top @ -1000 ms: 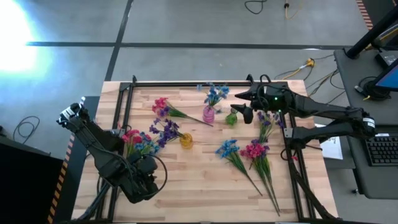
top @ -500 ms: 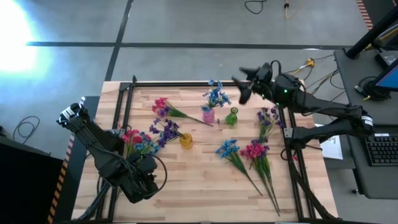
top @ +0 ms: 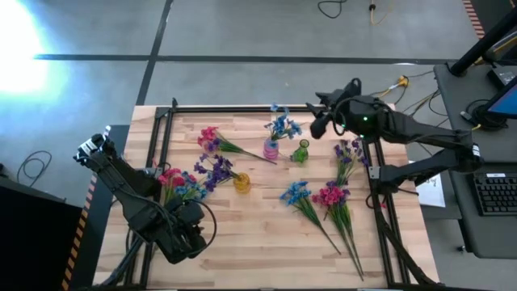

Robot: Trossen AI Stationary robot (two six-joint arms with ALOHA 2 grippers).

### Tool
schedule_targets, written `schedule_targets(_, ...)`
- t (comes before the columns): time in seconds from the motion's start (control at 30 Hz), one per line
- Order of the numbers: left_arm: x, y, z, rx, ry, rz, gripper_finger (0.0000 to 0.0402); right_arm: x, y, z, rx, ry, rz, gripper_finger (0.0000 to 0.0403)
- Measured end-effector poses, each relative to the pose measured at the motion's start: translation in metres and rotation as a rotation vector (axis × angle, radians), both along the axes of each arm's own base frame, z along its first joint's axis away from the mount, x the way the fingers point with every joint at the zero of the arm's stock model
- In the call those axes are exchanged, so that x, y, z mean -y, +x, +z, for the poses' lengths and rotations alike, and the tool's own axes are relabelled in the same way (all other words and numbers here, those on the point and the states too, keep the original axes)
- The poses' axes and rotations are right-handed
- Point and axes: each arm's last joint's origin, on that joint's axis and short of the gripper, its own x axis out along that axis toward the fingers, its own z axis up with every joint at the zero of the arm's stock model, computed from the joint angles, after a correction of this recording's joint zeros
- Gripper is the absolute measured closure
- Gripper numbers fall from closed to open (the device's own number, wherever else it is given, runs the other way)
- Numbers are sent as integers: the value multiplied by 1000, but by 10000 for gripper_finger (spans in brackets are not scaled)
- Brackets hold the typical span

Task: Sort flowers into vase by color
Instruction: Put the bottom right pink flowers into the green vase

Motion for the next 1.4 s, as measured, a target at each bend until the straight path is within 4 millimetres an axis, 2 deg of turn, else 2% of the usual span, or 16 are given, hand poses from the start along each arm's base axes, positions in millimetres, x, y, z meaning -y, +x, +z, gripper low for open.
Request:
schedule_targets(0.13, 0, 0, 0, 0, 0, 0, 310, -12, -19, -3, -129, 237, -7, 204)
schedule_targets(0.4, 0, 0, 0, 0, 0, -1, 310, -34, -46, -30, -412, 618, -55, 209)
schedule_targets(0.53, 0, 0, 0, 1, -1, -1, 310, -46, -52, -44, -501, 763, -72, 209)
schedule_targets(0.73, 1, 1, 0, 5, 3, -22, 310, -71, -47, -57, -550, 944, -26, 209)
schedule_targets(1.1, 10, 2, 2, 59, -36, -84, 310, -134, -27, -90, -783, 1068, 0, 203)
schedule_targets(1.27, 18, -4, 3, 56, -77, -108, 310, -153, -22, -102, -793, 1059, -25, 163)
schedule_targets(1.4, 23, -9, 3, 58, -81, -121, 310, -170, -15, -119, -769, 1023, -55, 125)
